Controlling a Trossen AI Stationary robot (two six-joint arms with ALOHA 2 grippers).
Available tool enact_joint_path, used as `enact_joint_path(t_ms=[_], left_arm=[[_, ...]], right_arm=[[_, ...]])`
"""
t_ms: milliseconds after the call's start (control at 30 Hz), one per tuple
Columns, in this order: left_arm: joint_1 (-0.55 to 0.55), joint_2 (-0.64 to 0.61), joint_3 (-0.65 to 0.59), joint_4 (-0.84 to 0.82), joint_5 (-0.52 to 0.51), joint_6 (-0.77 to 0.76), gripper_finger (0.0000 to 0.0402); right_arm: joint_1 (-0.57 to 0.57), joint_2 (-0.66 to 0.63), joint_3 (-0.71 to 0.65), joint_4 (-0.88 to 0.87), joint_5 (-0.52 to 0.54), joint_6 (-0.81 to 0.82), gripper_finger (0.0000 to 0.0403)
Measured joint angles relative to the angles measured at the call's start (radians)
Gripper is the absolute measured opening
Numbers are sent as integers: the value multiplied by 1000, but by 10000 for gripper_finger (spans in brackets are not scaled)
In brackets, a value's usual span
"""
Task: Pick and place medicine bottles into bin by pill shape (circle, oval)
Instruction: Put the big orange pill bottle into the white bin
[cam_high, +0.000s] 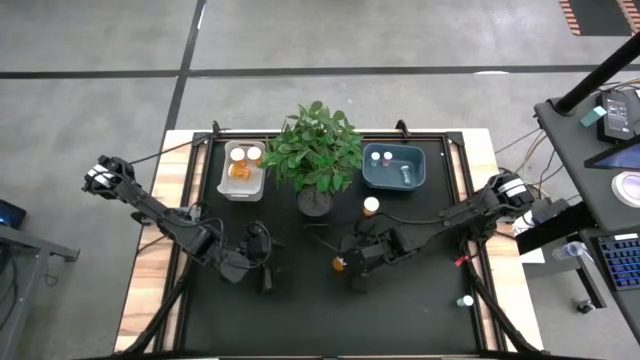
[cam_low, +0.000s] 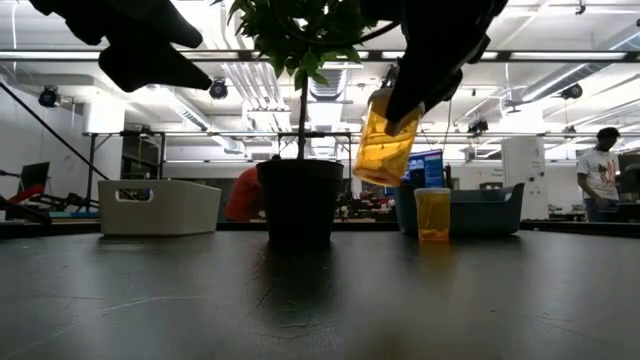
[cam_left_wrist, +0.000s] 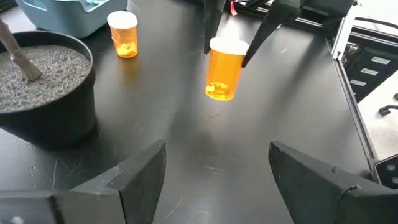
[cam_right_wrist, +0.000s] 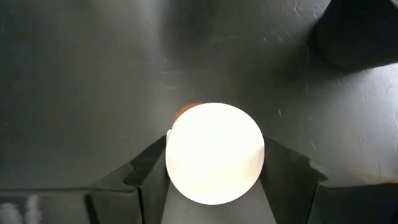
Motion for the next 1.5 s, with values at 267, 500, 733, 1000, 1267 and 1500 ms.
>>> enact_joint_path(t_ms=[267,500,733,1000,1267,1500], left_arm=[[0,0,-2,1,-13,8,265],[0,1,-5,6,-42,9,265],[0,2,-12,6,-43,15,265],[0,2,-58,127,-49,9,265],[0,2,-95,152,-48,9,265],[-38,2,-147,167,23,-24,265]], right_arm=[[0,-6,-2,-54,0,-4,205],[0,-6,-14,-56,-1,-87,205],[0,3,-35,70,-2,-183,205],[0,43,-37,208,-5,-297,205],[0,57,-35,308,-5,-349,205],[0,57,-39,389,-4,-366,205]])
